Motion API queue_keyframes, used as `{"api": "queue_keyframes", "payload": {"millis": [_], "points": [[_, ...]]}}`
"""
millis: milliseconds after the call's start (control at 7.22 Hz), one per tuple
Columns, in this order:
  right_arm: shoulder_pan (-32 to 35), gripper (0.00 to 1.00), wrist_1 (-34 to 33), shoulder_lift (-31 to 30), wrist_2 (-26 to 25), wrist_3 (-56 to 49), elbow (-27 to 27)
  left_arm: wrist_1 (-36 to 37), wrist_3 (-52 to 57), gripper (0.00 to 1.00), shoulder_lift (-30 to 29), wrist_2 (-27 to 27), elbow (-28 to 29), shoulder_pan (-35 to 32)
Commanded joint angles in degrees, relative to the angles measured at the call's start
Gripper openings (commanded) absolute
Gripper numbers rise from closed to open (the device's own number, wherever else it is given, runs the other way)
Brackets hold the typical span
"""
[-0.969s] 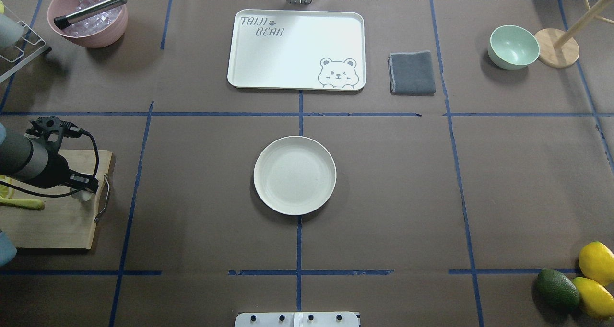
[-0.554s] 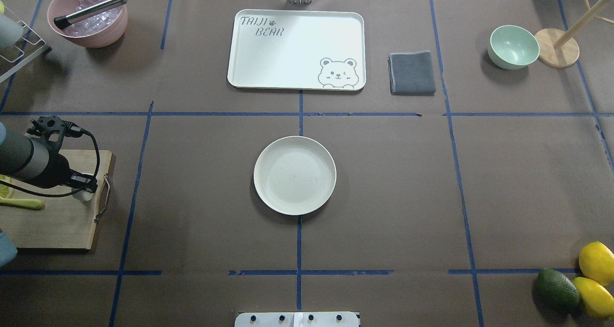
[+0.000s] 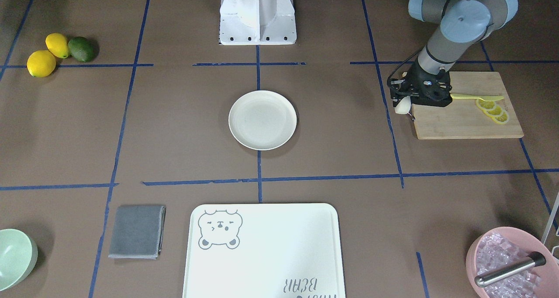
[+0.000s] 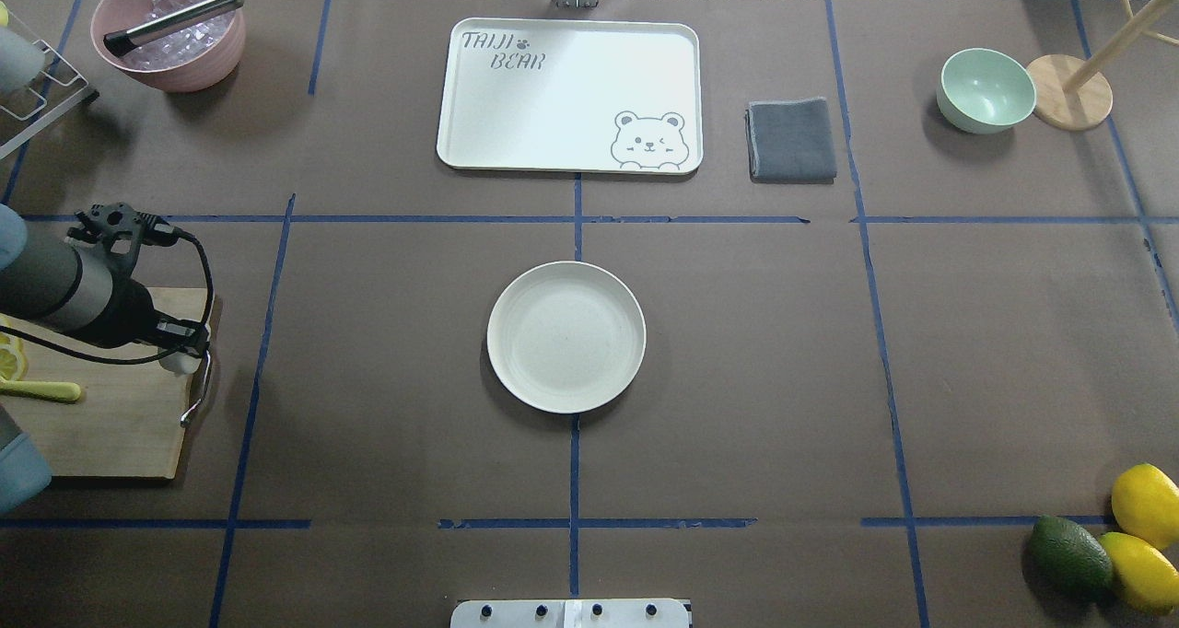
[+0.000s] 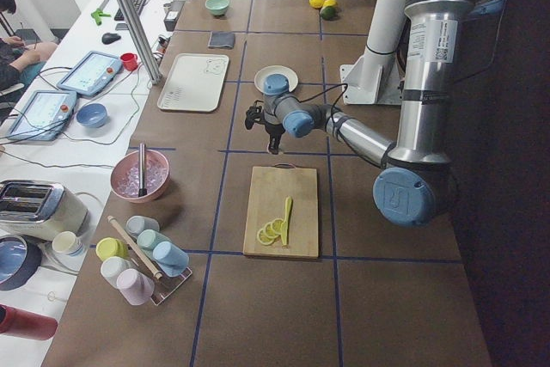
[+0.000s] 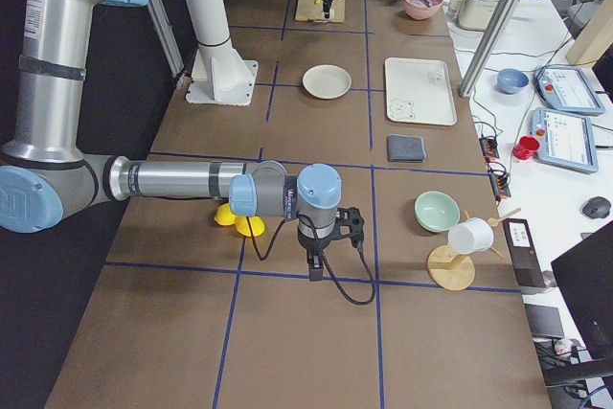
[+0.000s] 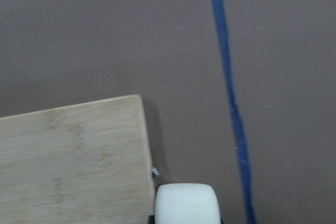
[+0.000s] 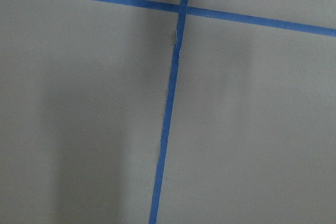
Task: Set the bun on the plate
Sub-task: 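Carry the bun with the left gripper over the white plate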
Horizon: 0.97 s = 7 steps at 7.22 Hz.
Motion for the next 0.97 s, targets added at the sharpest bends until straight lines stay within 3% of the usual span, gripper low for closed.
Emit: {"api": "queue_keyframes", "payload": {"millis": [0, 277, 415, 831], "points": [[0.0, 1.0, 0.0, 0.0, 0.0, 0.0, -0.06, 7.87, -13.53, 0.41, -12.67, 0.66, 1.67, 8.35], [0.0, 1.0, 0.0, 0.0, 0.0, 0.0, -0.23, 8.6, -22.79, 0.41, -24.98, 6.7, 10.86, 13.38], [0.0, 1.0, 0.0, 0.09, 0.0, 0.0, -0.23, 8.34, -25.61, 0.41, -30.96, 6.99, 16.3, 13.67], [-0.09, 1.0, 0.0, 0.09, 0.0, 0.0, -0.41, 8.07, -27.31, 0.41, -36.8, 6.99, 20.56, 14.28]]}}
